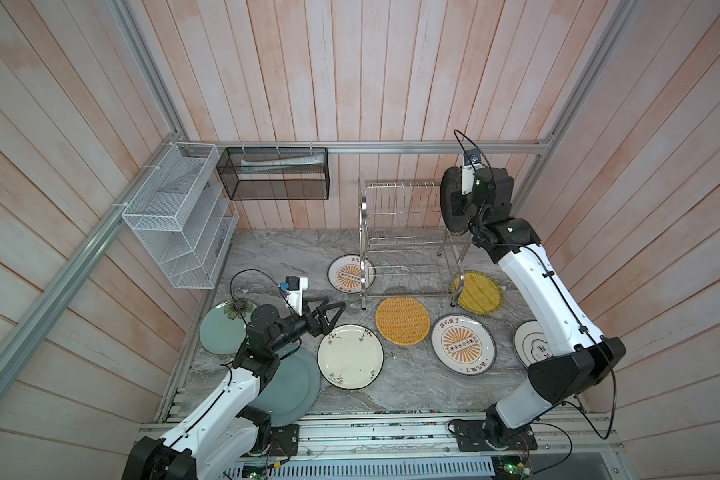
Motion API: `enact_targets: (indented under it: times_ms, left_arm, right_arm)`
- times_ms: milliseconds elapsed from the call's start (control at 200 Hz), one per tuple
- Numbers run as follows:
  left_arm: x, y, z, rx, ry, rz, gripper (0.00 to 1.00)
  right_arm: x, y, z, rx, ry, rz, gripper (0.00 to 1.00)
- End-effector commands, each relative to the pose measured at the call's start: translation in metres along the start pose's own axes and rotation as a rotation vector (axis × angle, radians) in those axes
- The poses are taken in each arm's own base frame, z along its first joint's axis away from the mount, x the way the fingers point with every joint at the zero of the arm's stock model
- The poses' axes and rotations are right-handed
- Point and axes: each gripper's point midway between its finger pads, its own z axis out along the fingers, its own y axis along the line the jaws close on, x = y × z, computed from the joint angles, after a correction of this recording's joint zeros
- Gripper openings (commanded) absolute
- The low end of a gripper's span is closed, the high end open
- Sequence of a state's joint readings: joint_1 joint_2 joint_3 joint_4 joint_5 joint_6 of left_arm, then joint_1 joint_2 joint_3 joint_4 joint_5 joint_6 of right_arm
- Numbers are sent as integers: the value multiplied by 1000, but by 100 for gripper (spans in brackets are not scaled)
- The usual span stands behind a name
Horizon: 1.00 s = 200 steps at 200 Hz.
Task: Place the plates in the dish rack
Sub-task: 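Lower the black plate upright into the rack's upper slots beside the green-rimmed plate, then open the right gripper and release the black plate in the rack slots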
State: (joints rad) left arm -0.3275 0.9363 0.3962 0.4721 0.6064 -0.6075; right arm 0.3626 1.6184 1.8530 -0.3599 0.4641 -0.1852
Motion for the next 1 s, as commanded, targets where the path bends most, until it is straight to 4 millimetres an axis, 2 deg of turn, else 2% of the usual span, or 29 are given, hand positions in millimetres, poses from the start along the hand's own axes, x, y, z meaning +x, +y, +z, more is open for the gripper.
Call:
enact_targets:
  times_ms: [0, 200, 475, 640, 995]
  left_arm:
    - [1, -1, 1, 15, 0, 0, 100]
    - [2, 1, 2, 15, 3, -6, 100]
    - [4, 3, 4, 16, 7, -16, 100]
    - [5, 3, 3, 12, 6, -15, 100]
    - [4, 4, 5, 12, 5, -23, 100]
  right_arm:
    - [-29, -13, -10, 19, -105, 84, 0]
    - [-38, -18, -19, 18, -132, 98, 0]
    - [-15, -4, -6, -12, -78, 93, 0]
    - [-4, -3, -6, -11, -59, 95, 0]
    - [-3, -6, -14, -15, -58, 101, 0]
